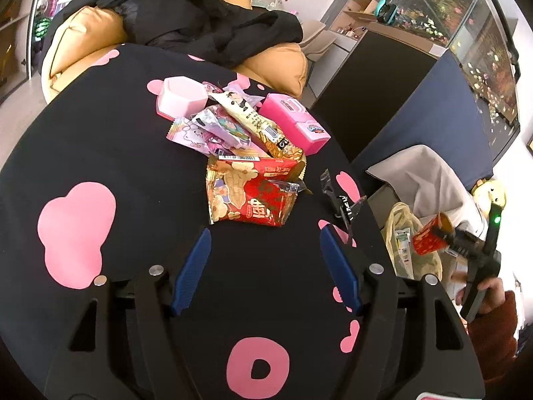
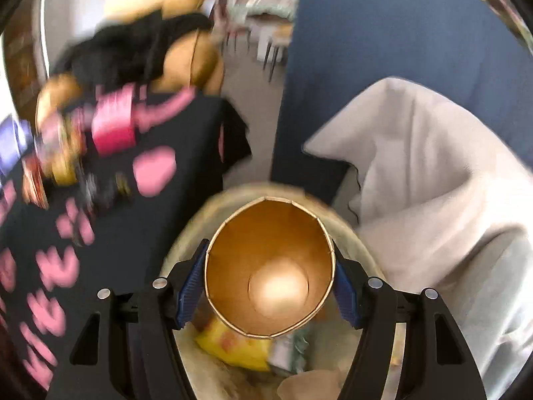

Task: Collect trash
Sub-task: 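Release the red cup into the trash bag with the right tool, then grasp the black wrappers with the right tool while the left tool grasps the red snack bag, then carry both items to the yellow trash bag and open the left tool to drop the red bag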

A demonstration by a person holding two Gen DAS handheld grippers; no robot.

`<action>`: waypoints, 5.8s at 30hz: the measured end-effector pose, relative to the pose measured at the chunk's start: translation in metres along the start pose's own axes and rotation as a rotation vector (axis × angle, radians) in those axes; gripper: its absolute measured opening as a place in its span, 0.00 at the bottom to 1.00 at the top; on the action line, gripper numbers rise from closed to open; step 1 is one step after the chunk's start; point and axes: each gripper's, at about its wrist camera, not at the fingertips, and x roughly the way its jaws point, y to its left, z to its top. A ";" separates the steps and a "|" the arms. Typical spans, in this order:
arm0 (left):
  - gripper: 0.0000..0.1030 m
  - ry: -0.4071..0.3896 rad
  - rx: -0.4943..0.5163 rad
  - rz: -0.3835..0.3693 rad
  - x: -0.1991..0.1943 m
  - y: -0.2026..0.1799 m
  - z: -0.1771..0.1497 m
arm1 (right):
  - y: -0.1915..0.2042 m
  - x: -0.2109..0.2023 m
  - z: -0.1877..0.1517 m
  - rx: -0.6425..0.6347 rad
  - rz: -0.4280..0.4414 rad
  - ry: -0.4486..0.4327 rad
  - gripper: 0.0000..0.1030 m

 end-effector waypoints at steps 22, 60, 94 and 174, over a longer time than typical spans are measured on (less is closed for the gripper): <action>0.66 0.022 0.027 -0.022 0.006 -0.010 -0.004 | -0.027 -0.048 -0.044 0.125 0.066 -0.046 0.61; 0.66 -0.017 0.118 0.066 0.040 0.023 0.058 | 0.151 0.052 0.036 0.050 0.384 -0.044 0.61; 0.65 0.112 0.430 0.084 0.064 -0.003 0.059 | 0.128 0.017 -0.012 0.125 0.421 -0.013 0.18; 0.12 -0.003 0.313 0.019 -0.021 -0.107 -0.017 | 0.082 -0.083 -0.028 0.103 0.420 -0.281 0.15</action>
